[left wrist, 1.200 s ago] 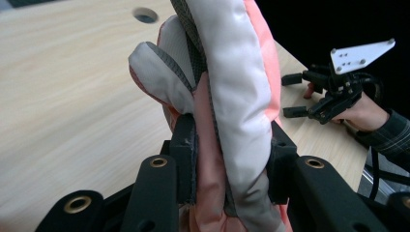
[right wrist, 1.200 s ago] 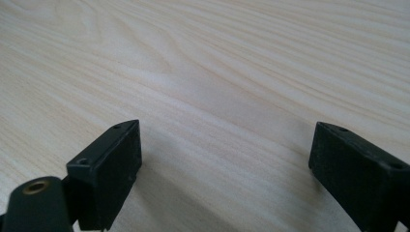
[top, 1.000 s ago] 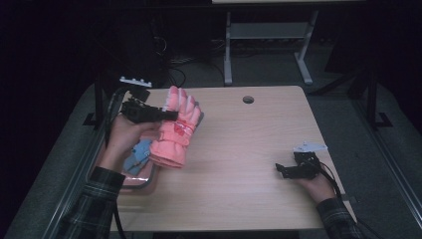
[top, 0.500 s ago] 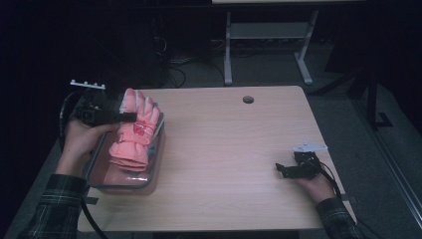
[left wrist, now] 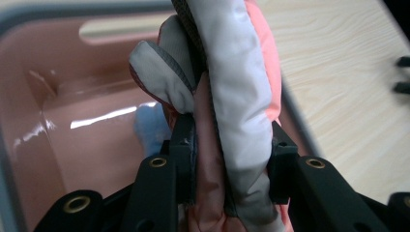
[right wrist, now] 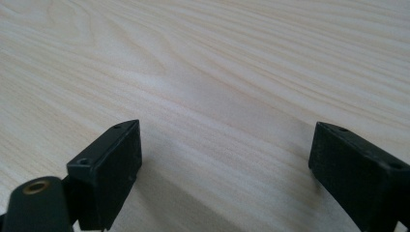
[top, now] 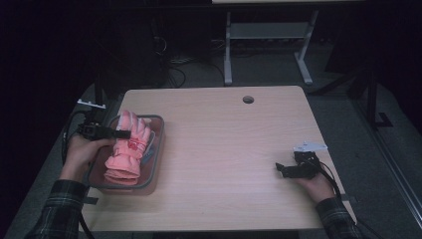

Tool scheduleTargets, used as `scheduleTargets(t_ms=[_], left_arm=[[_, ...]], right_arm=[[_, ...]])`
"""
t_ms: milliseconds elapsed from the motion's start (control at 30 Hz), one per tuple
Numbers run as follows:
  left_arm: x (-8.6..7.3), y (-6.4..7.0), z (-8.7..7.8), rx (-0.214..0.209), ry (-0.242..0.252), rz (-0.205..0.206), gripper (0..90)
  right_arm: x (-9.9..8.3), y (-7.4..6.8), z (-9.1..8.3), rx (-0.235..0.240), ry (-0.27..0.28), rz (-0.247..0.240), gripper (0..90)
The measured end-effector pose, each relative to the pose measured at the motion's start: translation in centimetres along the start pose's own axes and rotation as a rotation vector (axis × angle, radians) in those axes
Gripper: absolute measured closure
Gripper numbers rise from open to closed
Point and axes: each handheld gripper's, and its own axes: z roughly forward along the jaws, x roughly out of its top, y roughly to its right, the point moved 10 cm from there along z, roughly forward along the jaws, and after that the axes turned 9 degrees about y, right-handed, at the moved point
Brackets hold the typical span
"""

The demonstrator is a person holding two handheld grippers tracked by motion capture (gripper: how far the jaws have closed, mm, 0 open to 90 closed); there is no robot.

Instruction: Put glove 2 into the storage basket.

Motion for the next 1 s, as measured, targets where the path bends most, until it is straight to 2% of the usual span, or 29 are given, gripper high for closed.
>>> scheduleTargets(t_ms=[100,200,267,333,400,500,567,667,767,900,1000], left_arm=[[-0.8,-0.2,1.4,-0.034,-0.021,-0.021,63.7],[-1.8,-0.2,2.9,-0.036,-0.058,0.001,61.3],[-2.1,-0.2,3.5,-0.032,-0.056,0.013,56.9],[-2.0,-0.1,3.7,-0.044,-0.053,0.019,49.4],[-1.8,-0.1,3.6,-0.032,-0.050,0.037,38.6],[-0.9,-0.2,3.0,0.033,-0.028,0.092,17.7],[-0.3,-0.2,2.4,0.058,-0.011,0.111,12.8],[0.7,0.0,1.2,0.089,0.010,0.141,12.7],[1.5,0.5,0.2,0.097,0.039,0.152,12.7],[2.3,1.9,-0.5,0.077,0.083,0.165,12.7],[2.8,3.5,-0.4,0.052,0.108,0.191,12.8]], right_arm=[[0.0,0.0,0.0,0.000,0.000,0.000,11.4],[0.0,0.0,0.0,0.000,0.000,0.001,11.4],[0.0,0.0,0.0,0.000,0.000,0.000,11.4],[0.0,0.0,0.0,0.000,0.000,0.001,11.5],[0.0,0.0,0.0,0.000,0.000,0.001,11.4],[0.0,0.0,0.0,0.000,0.000,0.001,11.4],[0.0,0.0,0.0,0.000,0.000,0.000,11.4],[0.0,0.0,0.0,0.000,0.000,0.001,11.5],[0.0,0.0,0.0,0.000,0.000,0.000,11.4],[0.0,0.0,0.0,0.000,0.000,0.000,11.4],[0.0,0.0,0.0,0.000,0.000,0.000,11.4]])
